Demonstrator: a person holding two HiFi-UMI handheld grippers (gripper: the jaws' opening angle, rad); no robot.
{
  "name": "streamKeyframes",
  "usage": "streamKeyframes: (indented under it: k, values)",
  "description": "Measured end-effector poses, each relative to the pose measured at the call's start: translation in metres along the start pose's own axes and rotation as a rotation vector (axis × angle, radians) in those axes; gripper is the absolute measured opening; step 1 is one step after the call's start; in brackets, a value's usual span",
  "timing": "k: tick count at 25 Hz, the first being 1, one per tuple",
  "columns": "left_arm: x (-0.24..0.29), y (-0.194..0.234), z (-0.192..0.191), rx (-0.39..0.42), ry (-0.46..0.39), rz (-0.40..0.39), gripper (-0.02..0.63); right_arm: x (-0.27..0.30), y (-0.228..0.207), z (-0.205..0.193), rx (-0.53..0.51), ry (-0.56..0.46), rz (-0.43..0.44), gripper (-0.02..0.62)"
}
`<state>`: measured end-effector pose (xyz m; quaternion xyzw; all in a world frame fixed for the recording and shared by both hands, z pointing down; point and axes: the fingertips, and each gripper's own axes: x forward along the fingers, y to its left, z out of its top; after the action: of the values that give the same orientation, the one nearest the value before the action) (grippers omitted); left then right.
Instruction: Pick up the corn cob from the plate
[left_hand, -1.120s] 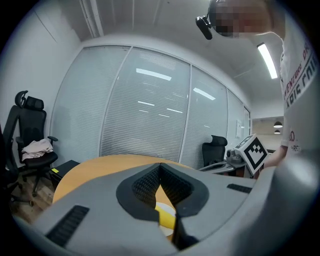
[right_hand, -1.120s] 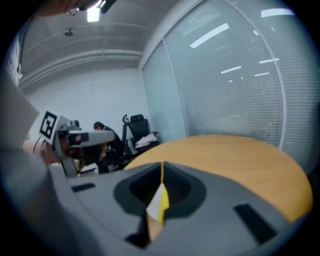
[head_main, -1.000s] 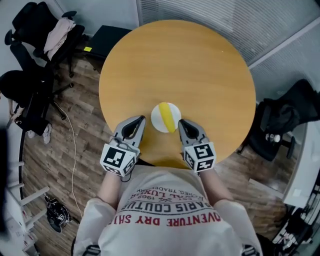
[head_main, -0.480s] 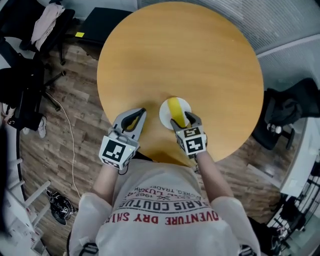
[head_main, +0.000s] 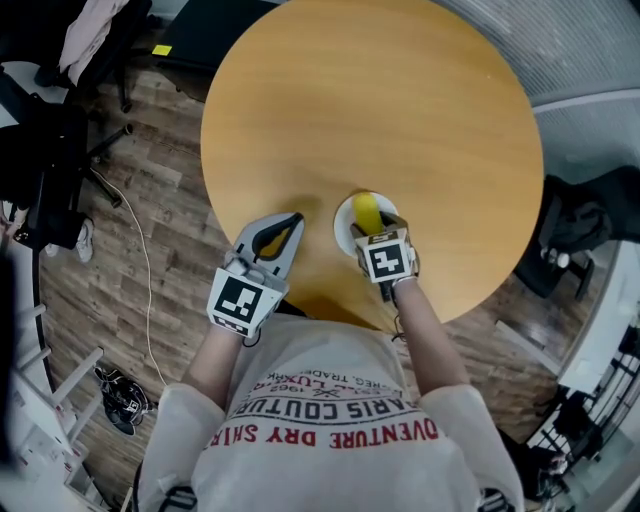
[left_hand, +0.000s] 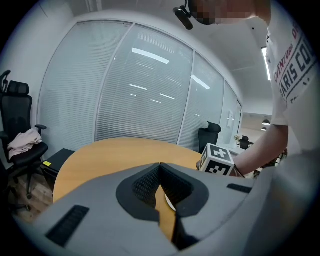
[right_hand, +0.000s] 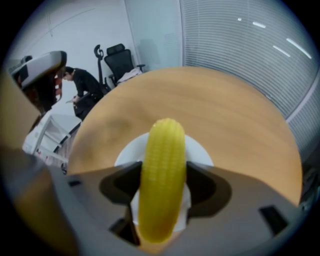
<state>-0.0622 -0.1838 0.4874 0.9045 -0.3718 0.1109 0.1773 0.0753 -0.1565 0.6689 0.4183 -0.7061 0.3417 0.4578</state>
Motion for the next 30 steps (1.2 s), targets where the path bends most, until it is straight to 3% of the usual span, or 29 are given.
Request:
streamKeyframes:
  k: [8, 18, 23, 30]
  values:
    - [0.002, 0.004, 0.003, -0.014, -0.004, -0.012, 0.032, 0.005, 0.001, -0.002, 0.0, 0.025, 0.01, 0.278]
    - [0.0, 0.0, 0.014, 0.059, -0.018, -0.007, 0.032, -0.002, -0.005, -0.003, -0.015, 0.005, 0.023, 0.272]
    - [-0.006, -0.01, 0.02, 0.076, -0.026, -0.013, 0.032, -0.034, 0.006, 0.017, 0.031, -0.13, 0.054, 0.272]
    - [-0.003, -0.033, 0.03, 0.105, -0.054, -0.047, 0.032, -0.107, -0.002, 0.05, 0.079, -0.413, 0.043, 0.272]
